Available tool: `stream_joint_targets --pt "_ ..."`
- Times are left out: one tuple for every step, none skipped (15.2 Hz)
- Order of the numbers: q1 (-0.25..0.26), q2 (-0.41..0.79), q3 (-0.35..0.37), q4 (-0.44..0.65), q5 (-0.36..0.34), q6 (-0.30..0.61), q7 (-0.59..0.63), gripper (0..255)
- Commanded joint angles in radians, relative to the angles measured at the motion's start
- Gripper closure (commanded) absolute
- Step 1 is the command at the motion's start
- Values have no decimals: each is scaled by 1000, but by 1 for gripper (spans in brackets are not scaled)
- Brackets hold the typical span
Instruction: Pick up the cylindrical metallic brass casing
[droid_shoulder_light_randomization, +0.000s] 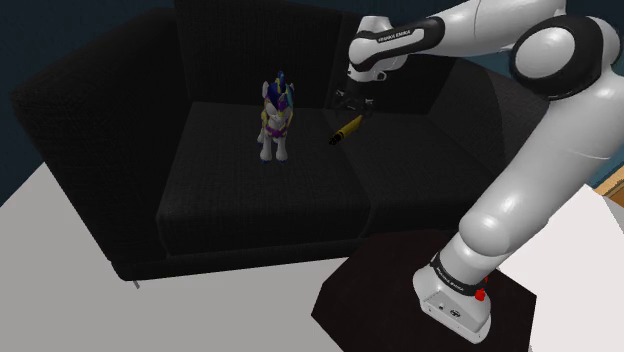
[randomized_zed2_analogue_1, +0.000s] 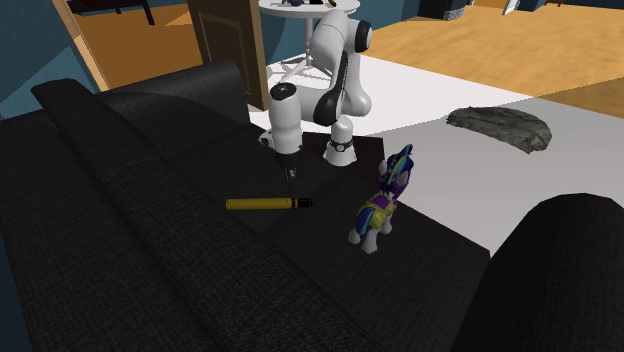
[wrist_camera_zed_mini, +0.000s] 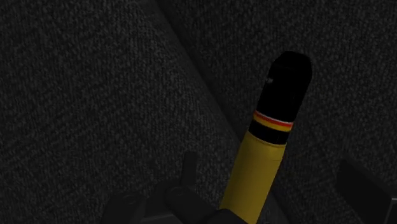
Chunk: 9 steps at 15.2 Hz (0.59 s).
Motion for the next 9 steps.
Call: stream_joint_targets --pt "-14 62 -16 45 -1 25 52 0" --pt "-21 88 -25 66 0 33 76 0" --pt "-28 114 -34 87 1 41 100 0" --pt "-35 139 -44 109 3 48 123 0" --pt "-36 144 -46 113 4 50 127 0" --pt "-36 149 -46 105 4 62 127 0" --pt "-36 153 -46 98 4 74 127 0" --pt "-36 158 -46 91 4 86 127 0" --pt "-36 164 -46 84 5 98 127 0"
